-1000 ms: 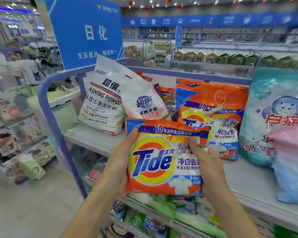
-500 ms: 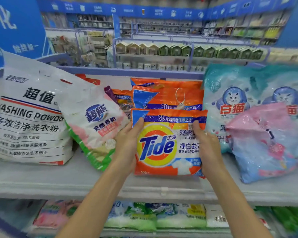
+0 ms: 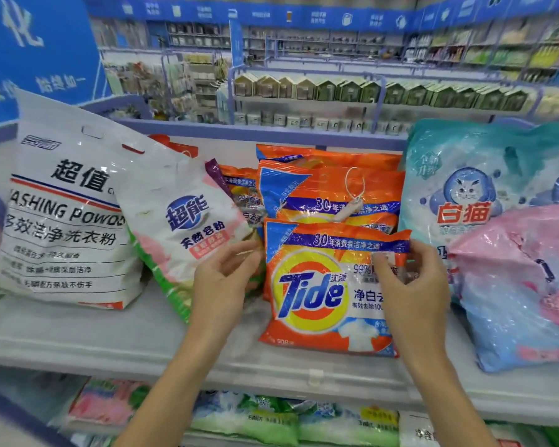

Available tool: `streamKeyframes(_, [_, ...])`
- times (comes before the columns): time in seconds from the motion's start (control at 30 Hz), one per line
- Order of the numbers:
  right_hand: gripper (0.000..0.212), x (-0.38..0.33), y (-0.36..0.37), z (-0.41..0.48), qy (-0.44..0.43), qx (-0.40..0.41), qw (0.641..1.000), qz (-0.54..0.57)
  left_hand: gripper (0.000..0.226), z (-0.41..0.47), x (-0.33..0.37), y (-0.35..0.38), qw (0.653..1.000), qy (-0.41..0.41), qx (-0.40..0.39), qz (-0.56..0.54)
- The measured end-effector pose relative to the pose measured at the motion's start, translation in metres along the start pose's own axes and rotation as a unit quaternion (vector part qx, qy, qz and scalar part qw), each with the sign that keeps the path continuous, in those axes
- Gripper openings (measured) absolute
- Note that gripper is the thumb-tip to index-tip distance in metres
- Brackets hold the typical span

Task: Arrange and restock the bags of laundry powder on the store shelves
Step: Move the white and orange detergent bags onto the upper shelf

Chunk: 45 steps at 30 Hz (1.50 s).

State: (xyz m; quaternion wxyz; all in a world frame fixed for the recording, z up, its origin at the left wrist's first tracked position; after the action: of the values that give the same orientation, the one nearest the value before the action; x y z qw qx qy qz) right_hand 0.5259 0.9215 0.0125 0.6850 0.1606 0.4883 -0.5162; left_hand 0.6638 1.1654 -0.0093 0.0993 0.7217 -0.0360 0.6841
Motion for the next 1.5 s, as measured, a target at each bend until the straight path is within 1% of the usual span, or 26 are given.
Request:
streamKeyframes(0.07, [0.054,-0.018,0.004,-0.005,-0.061,0.027,0.996,-0.051,0.019,-0.004,0.005,-0.035,0.993,0.054,0.092,0.058])
streamKeyframes(0.1, [0.063,-0.032,0.009,-0.009,-0.098,0.038,0.992,-0.074,0.024,-0.006,0.007,-0.051,0.986,0.068,0.136,0.074])
streamKeyframes(0.17, [0.067,-0.061,0.027,-0.024,-0.177,0.043,0.98,-0.086,0.04,-0.006,0.006,-0.08,0.966,0.082,0.212,0.121])
streamKeyframes(0.23, [0.06,-0.084,0.058,-0.037,-0.242,-0.014,0.969,-0.044,0.065,-0.001,0.003,-0.099,0.947,0.07,0.257,0.181])
streamKeyframes(0.27, [0.057,-0.091,0.079,-0.042,-0.253,-0.07,0.965,-0.007,0.075,0.006,-0.003,-0.106,0.948,0.046,0.253,0.186])
streamKeyframes(0.33, [0.055,-0.102,0.119,-0.053,-0.226,-0.191,0.954,0.049,0.088,0.021,-0.021,-0.11,0.969,-0.046,0.205,0.128])
streamKeyframes(0.4, [0.059,-0.105,0.151,-0.063,-0.181,-0.269,0.945,0.044,0.097,0.032,-0.03,-0.111,0.975,-0.101,0.167,0.103])
streamKeyframes(0.43, [0.064,-0.103,0.162,-0.065,-0.165,-0.292,0.942,0.027,0.095,0.035,-0.031,-0.109,0.977,-0.103,0.158,0.096])
streamKeyframes(0.53, [0.079,-0.097,0.185,-0.073,-0.126,-0.34,0.932,-0.003,0.061,0.043,-0.025,-0.107,0.989,-0.063,0.128,0.035])
streamKeyframes(0.57, [0.082,-0.095,0.188,-0.075,-0.115,-0.346,0.931,-0.008,0.054,0.043,-0.022,-0.107,0.991,-0.05,0.121,0.024])
streamKeyframes(0.67, [0.088,-0.087,0.189,-0.076,-0.103,-0.328,0.939,-0.013,0.042,0.038,-0.01,-0.117,0.994,-0.018,0.111,-0.006])
streamKeyframes(0.73, [0.105,-0.084,0.192,-0.074,-0.079,-0.335,0.939,-0.01,0.041,0.035,-0.001,-0.131,0.994,-0.014,0.105,-0.039])
streamKeyframes(0.77, [0.11,-0.082,0.195,-0.075,-0.043,-0.353,0.935,0.018,0.043,0.034,0.005,-0.138,0.994,-0.014,0.093,-0.059])
streamKeyframes(0.8, [0.107,-0.081,0.201,-0.076,0.003,-0.372,0.926,0.069,0.046,0.033,0.011,-0.146,0.994,-0.013,0.073,-0.082])
streamKeyframes(0.87, [0.086,-0.087,0.214,-0.083,0.077,-0.41,0.891,0.178,0.049,0.032,0.022,-0.163,0.993,-0.01,0.036,-0.109])
streamKeyframes(0.9, [0.078,-0.093,0.221,-0.087,0.085,-0.417,0.881,0.206,0.051,0.032,0.027,-0.175,0.994,-0.003,0.027,-0.103])
streamKeyframes(0.97, [0.063,-0.108,0.236,-0.097,0.051,-0.419,0.877,0.231,0.06,0.032,0.038,-0.199,0.996,0.021,0.025,-0.083])
streamKeyframes(1.03, [0.047,-0.124,0.254,-0.112,0.032,-0.416,0.872,0.257,0.071,0.033,0.044,-0.227,0.994,0.049,0.054,-0.076])
streamKeyframes(1.07, [0.044,-0.129,0.266,-0.12,0.027,-0.418,0.869,0.263,0.068,0.034,0.045,-0.24,0.993,0.057,0.077,-0.075])
streamKeyframes(1.2, [0.041,-0.139,0.3,-0.141,0.042,-0.445,0.853,0.268,0.045,0.037,0.038,-0.272,0.984,0.07,0.157,-0.037])
streamKeyframes(1.27, [0.039,-0.136,0.306,-0.143,0.052,-0.465,0.85,0.241,0.051,0.037,0.034,-0.274,0.979,0.074,0.189,-0.012])
streamKeyframes(1.33, [0.044,-0.127,0.306,-0.143,0.053,-0.486,0.846,0.215,0.059,0.037,0.034,-0.269,0.969,0.081,0.231,0.025])
streamKeyframes(1.4, [0.06,-0.116,0.3,-0.138,0.053,-0.498,0.847,0.178,0.061,0.032,0.038,-0.26,0.949,0.097,0.284,0.1])
streamKeyframes(1.43, [0.066,-0.109,0.295,-0.132,0.057,-0.488,0.854,0.17,0.062,0.025,0.041,-0.253,0.932,0.104,0.312,0.15])
streamKeyframes(1.47, [0.063,-0.102,0.287,-0.121,0.065,-0.46,0.869,0.17,0.064,0.016,0.045,-0.243,0.912,0.118,0.339,0.198])
streamKeyframes(1.5, [0.053,-0.095,0.276,-0.108,0.07,-0.413,0.891,0.175,0.065,0.005,0.051,-0.232,0.891,0.142,0.363,0.232])
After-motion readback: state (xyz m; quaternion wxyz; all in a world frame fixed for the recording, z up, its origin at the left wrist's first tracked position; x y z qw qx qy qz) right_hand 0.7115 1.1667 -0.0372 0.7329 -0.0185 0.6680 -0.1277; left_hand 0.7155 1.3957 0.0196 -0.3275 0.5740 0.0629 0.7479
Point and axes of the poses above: each hand's wrist, its own z-axis towards the middle knuckle, its own y-axis out of the palm, x = y × z, the point moved 7 cm from there along z, towards the middle knuckle, and after that the axes turned 7 degrees about -y, right-handed, at the moved point
